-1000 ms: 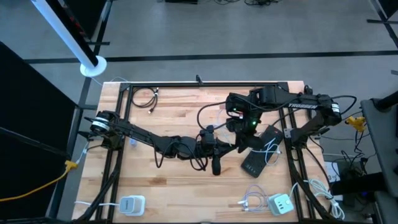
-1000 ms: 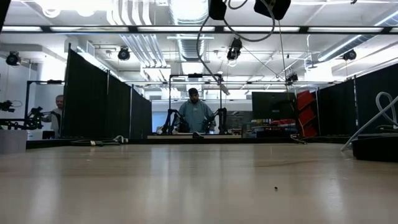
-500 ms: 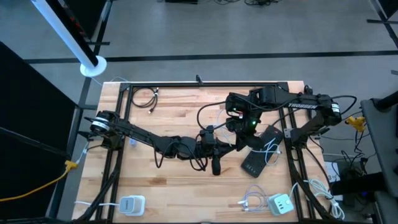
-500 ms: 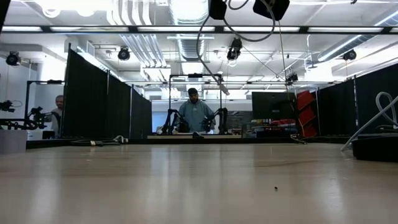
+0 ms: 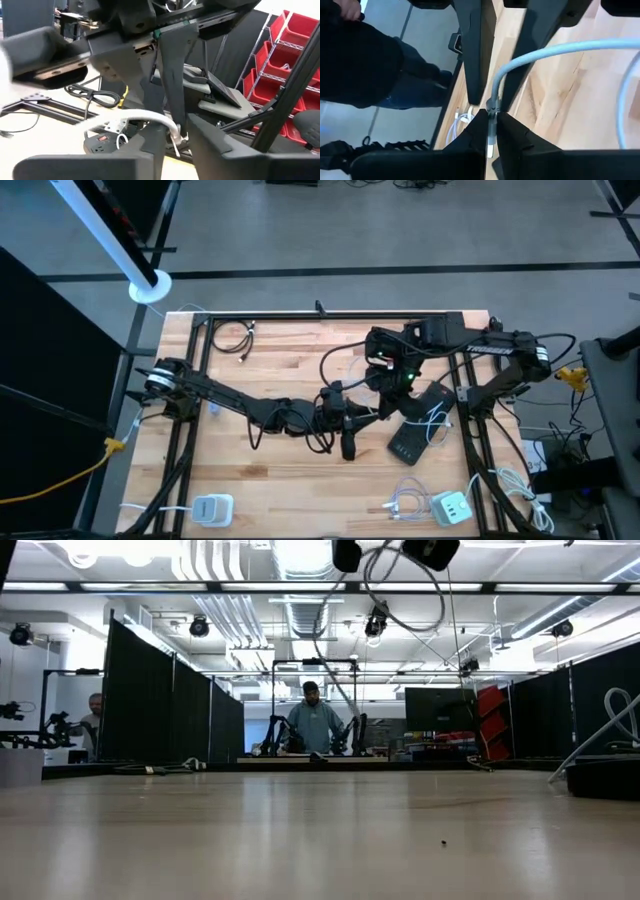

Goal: Plug in charger cables
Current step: Insert the top left white charger cable into the black outlet extension

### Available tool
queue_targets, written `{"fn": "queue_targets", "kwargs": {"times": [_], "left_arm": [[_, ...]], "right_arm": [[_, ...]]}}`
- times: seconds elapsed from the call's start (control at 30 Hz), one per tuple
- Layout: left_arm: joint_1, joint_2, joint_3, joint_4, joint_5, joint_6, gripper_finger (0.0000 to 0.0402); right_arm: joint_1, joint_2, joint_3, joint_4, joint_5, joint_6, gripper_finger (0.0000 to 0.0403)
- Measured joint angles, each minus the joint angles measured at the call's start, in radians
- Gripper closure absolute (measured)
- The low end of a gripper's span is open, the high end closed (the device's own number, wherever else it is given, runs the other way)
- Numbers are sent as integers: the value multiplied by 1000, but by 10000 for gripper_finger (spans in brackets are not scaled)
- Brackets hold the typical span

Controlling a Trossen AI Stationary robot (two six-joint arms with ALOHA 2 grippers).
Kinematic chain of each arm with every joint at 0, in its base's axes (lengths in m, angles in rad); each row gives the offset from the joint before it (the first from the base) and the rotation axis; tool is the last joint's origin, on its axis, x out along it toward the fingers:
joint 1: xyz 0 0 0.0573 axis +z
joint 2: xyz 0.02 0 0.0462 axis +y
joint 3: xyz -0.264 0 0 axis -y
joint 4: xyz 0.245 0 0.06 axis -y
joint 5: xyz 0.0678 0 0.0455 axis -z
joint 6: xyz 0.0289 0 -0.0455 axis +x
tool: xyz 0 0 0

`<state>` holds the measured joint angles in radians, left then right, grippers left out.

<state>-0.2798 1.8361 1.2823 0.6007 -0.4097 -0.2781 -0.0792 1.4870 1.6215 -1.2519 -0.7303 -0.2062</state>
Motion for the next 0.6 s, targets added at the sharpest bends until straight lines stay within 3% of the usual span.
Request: {"fn": "queue_targets", "kwargs": {"times": [0.33,0.6], "left_arm": [[-82,-18,0,-46,0,-88,228],[-196,-18,0,-164,-103,-242,242]], "right_arm": [[0,-144,-40,-6,0,-56,393],[1,-378,-279,153,0,99,393]]}}
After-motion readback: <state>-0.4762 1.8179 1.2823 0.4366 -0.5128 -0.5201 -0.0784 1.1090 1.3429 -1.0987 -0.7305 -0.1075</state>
